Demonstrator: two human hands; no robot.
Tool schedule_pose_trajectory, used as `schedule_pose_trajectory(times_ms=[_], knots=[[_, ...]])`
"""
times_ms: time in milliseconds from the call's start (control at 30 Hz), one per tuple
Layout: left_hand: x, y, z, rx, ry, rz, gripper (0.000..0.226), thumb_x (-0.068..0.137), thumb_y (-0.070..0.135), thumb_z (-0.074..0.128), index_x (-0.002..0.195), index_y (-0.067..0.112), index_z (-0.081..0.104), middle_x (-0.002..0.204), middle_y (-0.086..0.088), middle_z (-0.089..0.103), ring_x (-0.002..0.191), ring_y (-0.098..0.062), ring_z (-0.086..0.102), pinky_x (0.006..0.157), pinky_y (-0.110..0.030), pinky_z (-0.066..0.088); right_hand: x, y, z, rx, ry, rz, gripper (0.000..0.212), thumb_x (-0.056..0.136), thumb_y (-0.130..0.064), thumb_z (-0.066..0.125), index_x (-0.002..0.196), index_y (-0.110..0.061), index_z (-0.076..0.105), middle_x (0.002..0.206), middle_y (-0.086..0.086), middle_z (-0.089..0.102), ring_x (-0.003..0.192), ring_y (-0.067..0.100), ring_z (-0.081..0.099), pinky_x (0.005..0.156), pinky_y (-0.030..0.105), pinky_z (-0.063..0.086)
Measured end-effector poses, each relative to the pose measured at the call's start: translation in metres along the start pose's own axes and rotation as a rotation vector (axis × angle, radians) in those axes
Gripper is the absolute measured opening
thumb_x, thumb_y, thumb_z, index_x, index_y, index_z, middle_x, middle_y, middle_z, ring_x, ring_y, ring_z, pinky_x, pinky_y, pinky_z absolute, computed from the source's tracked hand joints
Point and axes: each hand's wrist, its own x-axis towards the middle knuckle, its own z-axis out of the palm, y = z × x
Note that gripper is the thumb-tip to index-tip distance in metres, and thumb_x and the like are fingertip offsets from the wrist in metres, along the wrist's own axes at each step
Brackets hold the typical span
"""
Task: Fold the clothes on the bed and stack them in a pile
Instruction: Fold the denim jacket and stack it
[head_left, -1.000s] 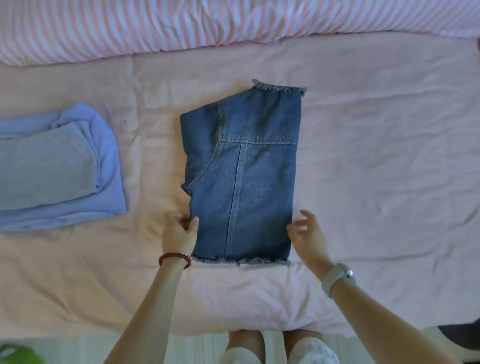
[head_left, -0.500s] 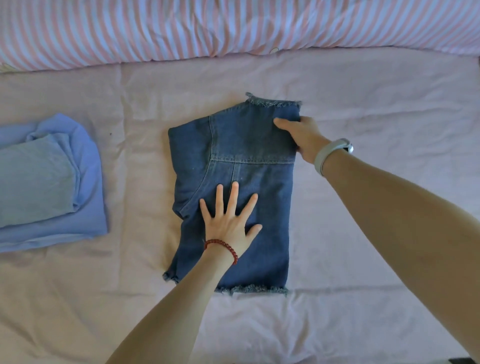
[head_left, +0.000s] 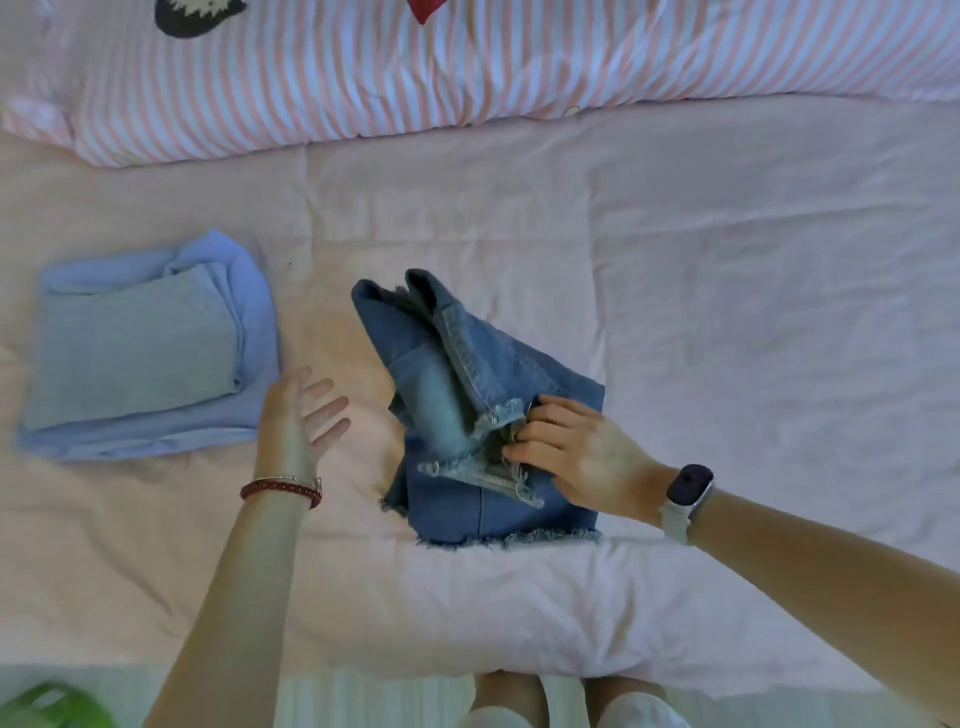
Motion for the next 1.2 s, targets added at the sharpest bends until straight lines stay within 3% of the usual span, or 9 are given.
schedule_pose_trajectory(times_ms=[100, 167, 233, 333, 433, 600, 767, 967, 1200], knots=[[-0.015, -0.001, -0.007, 0.356, 0.091, 0.377, 0.036, 0.089, 0.029, 0.048, 0.116, 0.006, 0.05, 0.108, -0.016, 0.047, 0.102, -0.026, 0.047, 0.089, -0.034, 0.036, -0.033, -0.021, 0.017, -0.013, -0.123, -0.125, 0.025, 0.077, 0.0, 0.054, 0.088, -0.015, 0.073, 0.084, 0.001, 0.068, 0.082, 0.023, 0.066, 0.096, 0.039, 0.048], [-0.032, -0.007, -0.003, 0.723, 0.144, 0.734, 0.048, 0.086, 0.032, 0.049, 0.125, 0.003, 0.049, 0.126, -0.016, 0.046, 0.123, -0.029, 0.041, 0.102, -0.033, 0.029, -0.049, -0.029, 0.026, -0.01, -0.21, -0.151, 0.022, 0.071, 0.001, 0.067, 0.084, -0.016, 0.071, 0.081, 0.0, 0.067, 0.08, 0.022, 0.065, 0.098, 0.036, 0.047], [-0.043, -0.023, 0.007, 1.037, 0.084, 1.021, 0.056, 0.084, 0.041, 0.045, 0.129, 0.007, 0.051, 0.137, -0.021, 0.044, 0.13, -0.04, 0.036, 0.106, -0.049, 0.028, -0.06, -0.031, 0.032, 0.013, -0.302, -0.138, 0.025, 0.065, 0.003, 0.071, 0.082, -0.015, 0.071, 0.079, -0.001, 0.066, 0.077, 0.02, 0.065, 0.094, 0.033, 0.049], [-0.056, -0.068, 0.03, 1.447, -0.25, 1.074, 0.058, 0.087, 0.053, 0.039, 0.136, 0.023, 0.045, 0.148, -0.013, 0.034, 0.137, -0.04, 0.026, 0.106, -0.061, 0.018, -0.073, -0.035, 0.04, 0.013, -0.423, -0.043, 0.034, 0.058, 0.0, 0.077, 0.088, -0.015, 0.072, 0.083, 0.0, 0.068, 0.081, 0.02, 0.067, 0.09, 0.032, 0.052], [-0.044, -0.118, 0.031, 1.77, -0.412, 0.975, 0.073, 0.088, 0.062, 0.036, 0.148, 0.034, 0.006, 0.157, -0.006, 0.002, 0.143, -0.035, -0.002, 0.11, -0.062, 0.006, -0.082, -0.042, 0.043, 0.02, -0.413, 0.061, 0.041, 0.056, -0.008, 0.075, 0.096, -0.014, 0.072, 0.092, 0.002, 0.069, 0.091, 0.023, 0.066, 0.094, 0.035, 0.05], [-0.021, -0.126, 0.033, 1.749, -0.322, 1.135, 0.079, 0.074, 0.058, 0.062, 0.141, 0.023, 0.038, 0.147, -0.014, 0.036, 0.133, -0.043, 0.033, 0.099, -0.067, 0.027, -0.061, -0.049, 0.053, -0.206, -0.057, 0.33, 0.038, 0.079, -0.016, 0.046, 0.111, -0.011, 0.067, 0.118, 0.011, 0.063, 0.112, 0.031, 0.058, 0.099, 0.05, 0.04], [0.012, -0.137, 0.033, 1.711, -0.248, 1.277, 0.074, 0.08, 0.067, 0.045, 0.141, 0.025, 0.038, 0.147, -0.011, 0.037, 0.135, -0.037, 0.033, 0.106, -0.062, 0.018, -0.041, -0.019, 0.088, -0.417, -0.143, 0.519, 0.049, 0.091, -0.033, 0.035, 0.139, -0.026, 0.043, 0.144, 0.011, 0.042, 0.131, 0.033, 0.042, 0.103, 0.064, 0.03], [0.046, -0.157, 0.044, 1.673, -0.222, 1.282, 0.07, 0.082, 0.065, 0.033, 0.143, 0.029, 0.029, 0.15, -0.007, 0.033, 0.138, -0.032, 0.027, 0.112, -0.055, 0.006, -0.049, 0.017, 0.133, -0.493, -0.058, 0.516, 0.051, 0.091, -0.036, 0.038, 0.141, -0.029, 0.036, 0.145, 0.009, 0.041, 0.132, 0.033, 0.04, 0.106, 0.065, 0.022], [0.034, -0.146, 0.038, 1.585, -0.19, 1.289, 0.058, 0.09, 0.05, 0.032, 0.141, 0.022, 0.038, 0.146, -0.013, 0.037, 0.135, -0.036, 0.033, 0.106, -0.062, 0.014, -0.048, 0.006, 0.118, -0.305, 0.091, 0.594, 0.052, 0.091, -0.035, 0.04, 0.141, -0.025, 0.036, 0.146, 0.014, 0.038, 0.136, 0.032, 0.032, 0.111, 0.056, 0.021]])
